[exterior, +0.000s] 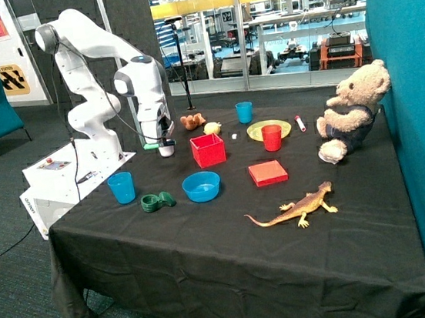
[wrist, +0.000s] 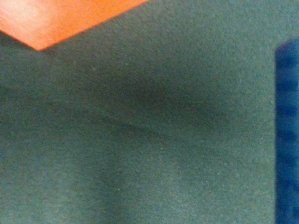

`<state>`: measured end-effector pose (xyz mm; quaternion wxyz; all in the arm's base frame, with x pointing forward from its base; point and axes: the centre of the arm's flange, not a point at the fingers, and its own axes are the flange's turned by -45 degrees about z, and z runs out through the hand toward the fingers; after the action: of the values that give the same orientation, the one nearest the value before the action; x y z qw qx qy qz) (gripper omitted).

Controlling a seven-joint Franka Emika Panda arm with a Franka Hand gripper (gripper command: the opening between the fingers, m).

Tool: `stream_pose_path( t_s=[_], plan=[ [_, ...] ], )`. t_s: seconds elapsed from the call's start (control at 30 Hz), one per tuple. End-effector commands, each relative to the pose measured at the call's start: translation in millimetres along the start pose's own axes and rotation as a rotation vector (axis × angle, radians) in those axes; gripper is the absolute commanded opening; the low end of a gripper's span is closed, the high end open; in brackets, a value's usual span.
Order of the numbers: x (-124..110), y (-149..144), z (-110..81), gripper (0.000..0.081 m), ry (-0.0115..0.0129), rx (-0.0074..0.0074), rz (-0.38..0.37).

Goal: Put the ball in the red pot

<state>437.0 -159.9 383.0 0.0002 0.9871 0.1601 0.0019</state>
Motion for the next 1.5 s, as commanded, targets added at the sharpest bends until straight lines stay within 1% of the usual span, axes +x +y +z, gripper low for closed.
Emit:
stream_pose_path(
  t_s=[0.0,0.17,0.57,1.2,1.47],
  plan=[
    [-13,6,26.2,0.0000,-0.0037,0.0009,0.051],
    [-21,9,38.0,0.0000,-0.0037,0.0008,0.081],
    [-24,7,62.9,0.0000,-0.0037,0.0008,0.124],
    [-12,-9,88.7,0.0000,-0.0037,0.0008,0.105],
    [-4,-6,96.9,0.0000,-0.0037,0.0008,0.128]
  ],
)
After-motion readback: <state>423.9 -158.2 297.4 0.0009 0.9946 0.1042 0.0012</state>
